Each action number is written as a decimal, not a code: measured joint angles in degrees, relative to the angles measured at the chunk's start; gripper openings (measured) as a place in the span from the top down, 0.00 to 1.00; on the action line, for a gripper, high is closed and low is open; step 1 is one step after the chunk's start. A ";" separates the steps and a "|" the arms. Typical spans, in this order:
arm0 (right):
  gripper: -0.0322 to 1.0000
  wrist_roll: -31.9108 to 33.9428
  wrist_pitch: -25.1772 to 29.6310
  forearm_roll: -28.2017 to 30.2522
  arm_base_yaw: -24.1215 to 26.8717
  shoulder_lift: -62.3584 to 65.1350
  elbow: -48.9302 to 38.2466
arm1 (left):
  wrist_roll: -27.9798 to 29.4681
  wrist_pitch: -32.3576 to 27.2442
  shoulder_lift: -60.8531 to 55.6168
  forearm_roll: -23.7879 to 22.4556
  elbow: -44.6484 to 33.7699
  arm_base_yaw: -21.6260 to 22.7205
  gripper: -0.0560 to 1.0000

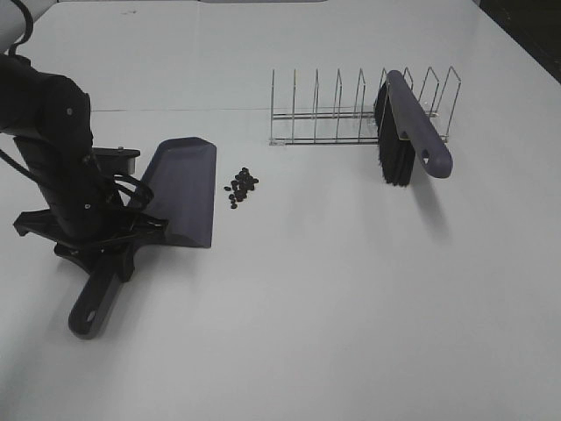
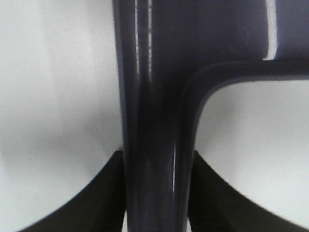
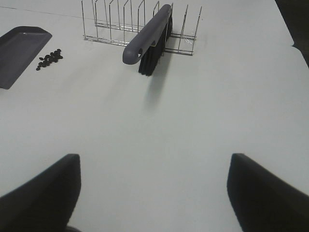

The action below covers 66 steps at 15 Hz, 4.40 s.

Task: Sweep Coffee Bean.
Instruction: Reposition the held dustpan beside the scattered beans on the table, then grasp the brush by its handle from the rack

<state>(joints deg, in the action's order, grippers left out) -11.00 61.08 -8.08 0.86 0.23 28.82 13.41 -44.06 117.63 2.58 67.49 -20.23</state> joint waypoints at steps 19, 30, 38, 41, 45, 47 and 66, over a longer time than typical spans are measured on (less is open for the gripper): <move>0.27 -0.06 -9.28 -2.18 0.00 -38.16 14.95 | 1.38 -0.17 -4.41 -1.09 0.00 0.00 0.62; 0.29 9.40 -1.60 -7.22 0.00 -85.89 53.17 | 1.38 0.06 -4.41 -1.20 0.00 0.00 0.62; 0.30 13.75 8.42 -0.34 -2.64 -114.42 83.25 | 1.38 0.46 -4.41 -1.20 0.00 0.00 0.62; 0.31 16.73 8.59 5.61 -7.91 -121.87 92.70 | 1.38 0.46 -4.41 -1.20 0.00 0.00 0.62; 0.40 18.79 8.77 6.07 -9.80 -129.72 99.92 | 1.38 0.46 -4.41 -1.20 0.00 0.00 0.62; 0.41 19.19 8.71 7.33 -9.80 -133.79 101.47 | 1.38 0.57 -4.41 -1.20 0.00 0.00 0.62; 0.42 19.25 2.35 9.63 -9.80 -143.58 101.59 | 1.38 1.60 -4.41 -1.20 0.00 0.00 0.62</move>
<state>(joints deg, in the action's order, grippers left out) 8.25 63.43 1.55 -8.94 -143.35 130.41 14.78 -42.46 113.22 1.38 67.49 -20.23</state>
